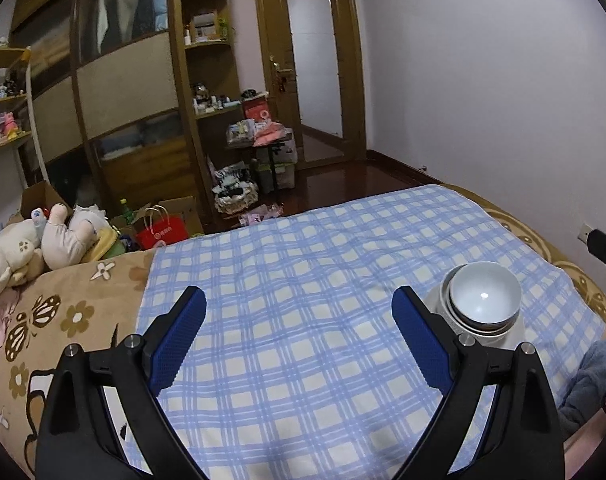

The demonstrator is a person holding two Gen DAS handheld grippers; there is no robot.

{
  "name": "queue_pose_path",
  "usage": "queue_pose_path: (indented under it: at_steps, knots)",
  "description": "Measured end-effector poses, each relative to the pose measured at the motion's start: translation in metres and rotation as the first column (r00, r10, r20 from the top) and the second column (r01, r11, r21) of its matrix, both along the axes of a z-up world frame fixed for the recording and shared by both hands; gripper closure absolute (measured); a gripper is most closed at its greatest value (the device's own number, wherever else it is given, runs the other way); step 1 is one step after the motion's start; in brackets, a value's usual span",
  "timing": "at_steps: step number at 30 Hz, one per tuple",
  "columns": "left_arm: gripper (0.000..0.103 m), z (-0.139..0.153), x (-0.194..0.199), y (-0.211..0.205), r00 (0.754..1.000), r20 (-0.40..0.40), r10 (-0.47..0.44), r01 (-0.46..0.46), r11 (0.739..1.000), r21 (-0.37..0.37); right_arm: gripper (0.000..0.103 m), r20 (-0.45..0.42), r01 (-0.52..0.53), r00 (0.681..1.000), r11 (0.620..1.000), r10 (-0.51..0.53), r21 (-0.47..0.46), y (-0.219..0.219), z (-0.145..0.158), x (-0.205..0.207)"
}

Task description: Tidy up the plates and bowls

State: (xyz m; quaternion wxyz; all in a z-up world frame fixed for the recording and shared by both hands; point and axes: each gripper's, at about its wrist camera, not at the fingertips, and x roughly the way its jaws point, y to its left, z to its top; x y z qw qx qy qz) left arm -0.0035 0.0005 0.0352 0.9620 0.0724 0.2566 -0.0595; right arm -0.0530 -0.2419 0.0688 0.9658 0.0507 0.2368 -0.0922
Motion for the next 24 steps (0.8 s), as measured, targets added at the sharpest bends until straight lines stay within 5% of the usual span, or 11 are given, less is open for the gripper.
queue_pose_path:
  at_steps: [9,24]
  knots:
    - [0.010,-0.009,-0.005,0.003,0.997,0.067,0.041,-0.042,0.999,0.012,0.000,-0.033,0.026,0.999,1.000,-0.026,-0.003,-0.007,-0.010,0.008]
    - [0.010,-0.019,0.002,0.001,0.998,0.035,0.048,-0.049,0.998,0.038,0.000,-0.054,0.036,0.998,0.999,-0.036,0.000,-0.010,-0.015,0.011]
